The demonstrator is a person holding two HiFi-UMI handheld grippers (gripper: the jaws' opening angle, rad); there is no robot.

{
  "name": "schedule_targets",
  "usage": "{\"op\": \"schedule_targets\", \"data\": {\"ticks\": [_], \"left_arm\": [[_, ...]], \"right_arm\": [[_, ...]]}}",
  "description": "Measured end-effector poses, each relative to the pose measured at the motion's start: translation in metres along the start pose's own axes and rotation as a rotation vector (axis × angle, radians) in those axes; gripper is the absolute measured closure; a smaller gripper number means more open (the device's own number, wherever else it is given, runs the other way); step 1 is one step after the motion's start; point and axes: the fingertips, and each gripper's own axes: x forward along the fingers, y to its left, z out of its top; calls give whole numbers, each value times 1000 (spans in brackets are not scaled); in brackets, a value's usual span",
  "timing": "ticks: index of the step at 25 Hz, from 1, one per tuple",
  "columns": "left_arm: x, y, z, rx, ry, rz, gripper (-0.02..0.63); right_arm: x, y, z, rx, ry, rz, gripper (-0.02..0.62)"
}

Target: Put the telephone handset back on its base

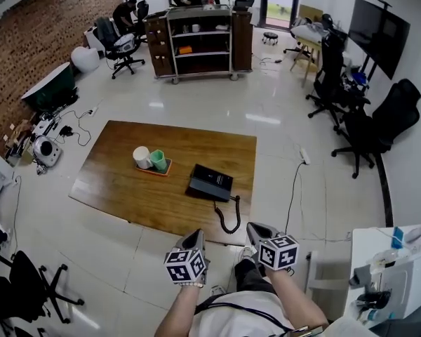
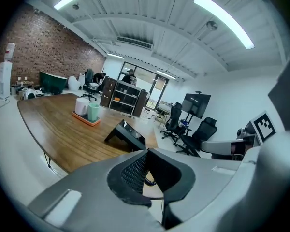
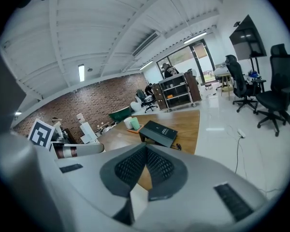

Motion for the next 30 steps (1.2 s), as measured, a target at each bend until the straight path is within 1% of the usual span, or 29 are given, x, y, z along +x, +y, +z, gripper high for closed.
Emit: {"op": "schedule_targets", "data": {"ticks": [2, 4, 6, 8, 17, 21, 30], "left_arm": [[-5, -4, 0, 13, 0, -8, 606], [-10, -7, -1, 52, 4, -3, 606], [-13, -8, -4, 93, 18, 7, 606], [-17, -10, -7, 104, 24, 4, 606], [-23, -17, -12, 74, 18, -24, 606], [-24, -22, -11, 77, 17, -33, 606], [-20, -20, -11, 49, 13, -33, 606]], "right_arm": [[-9, 1, -3, -16, -8, -28, 583], [-18, 1, -8, -26, -11, -54, 583], [-25, 3, -14, -5, -13, -62, 583], [-31, 5, -18, 20, -19, -59, 583], [-41, 16, -29, -24, 5, -55, 583], [-42, 18, -28, -23, 5, -55, 583], [-40, 16, -26, -27, 2, -55, 583]]}}
